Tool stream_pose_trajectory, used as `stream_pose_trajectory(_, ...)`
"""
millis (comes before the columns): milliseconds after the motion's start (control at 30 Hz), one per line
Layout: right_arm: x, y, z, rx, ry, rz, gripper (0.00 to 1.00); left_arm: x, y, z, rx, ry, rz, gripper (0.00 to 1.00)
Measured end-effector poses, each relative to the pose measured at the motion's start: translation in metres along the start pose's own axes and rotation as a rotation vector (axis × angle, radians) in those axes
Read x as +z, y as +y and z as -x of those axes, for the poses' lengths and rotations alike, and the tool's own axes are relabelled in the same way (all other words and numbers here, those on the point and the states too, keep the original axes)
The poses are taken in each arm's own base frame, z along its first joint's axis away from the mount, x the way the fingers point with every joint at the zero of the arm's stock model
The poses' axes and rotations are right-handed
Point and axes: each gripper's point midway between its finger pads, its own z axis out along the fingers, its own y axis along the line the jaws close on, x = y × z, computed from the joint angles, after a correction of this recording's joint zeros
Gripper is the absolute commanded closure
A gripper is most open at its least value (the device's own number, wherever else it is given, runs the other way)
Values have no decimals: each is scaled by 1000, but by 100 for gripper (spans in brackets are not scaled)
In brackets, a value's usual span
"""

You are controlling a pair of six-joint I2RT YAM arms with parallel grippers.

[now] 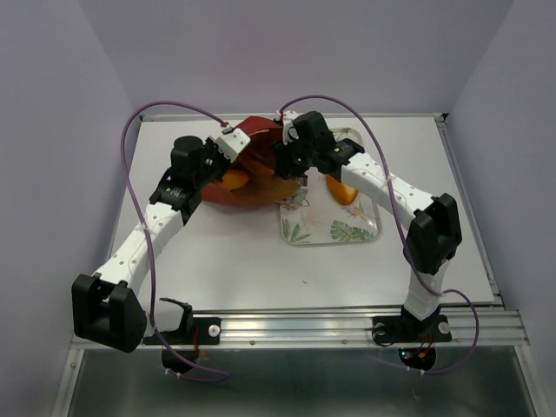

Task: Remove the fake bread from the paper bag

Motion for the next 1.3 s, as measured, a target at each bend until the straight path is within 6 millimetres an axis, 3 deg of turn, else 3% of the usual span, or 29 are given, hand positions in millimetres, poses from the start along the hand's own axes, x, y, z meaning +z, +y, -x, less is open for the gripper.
stream_pose_trajectory(133, -17, 1, 8, 3, -31, -9, 99, 0, 2, 0, 1, 0, 8, 100)
stream_pose_trajectory(433, -25, 5, 7, 14, -31, 2, 99, 0, 3, 0, 5, 0, 14, 100)
stream_pose_trajectory(500, -25, 4, 0, 16, -16, -1, 82, 0, 3, 1, 8, -1, 15, 100)
stream_pose_trajectory(533, -25, 3, -4, 18, -4, -2, 78, 0, 3, 1, 8, -1, 15, 100)
stream_pose_trajectory(733, -21, -7, -15, 51, 30, -65, 75, 0, 3, 1, 9, -2, 14, 100)
stream_pose_trajectory(867, -13, -14, -18, 65, 43, -98, 67, 0, 3, 1, 9, -1, 13, 100)
stream_pose_trajectory(1100, -5, -13, -27, 93, 68, -97, 57, 0, 2, 1, 11, -1, 11, 100)
stream_pose_trajectory(1300, -5, -13, -27, 104, 67, -99, 55, 0, 2, 1, 12, -1, 10, 100)
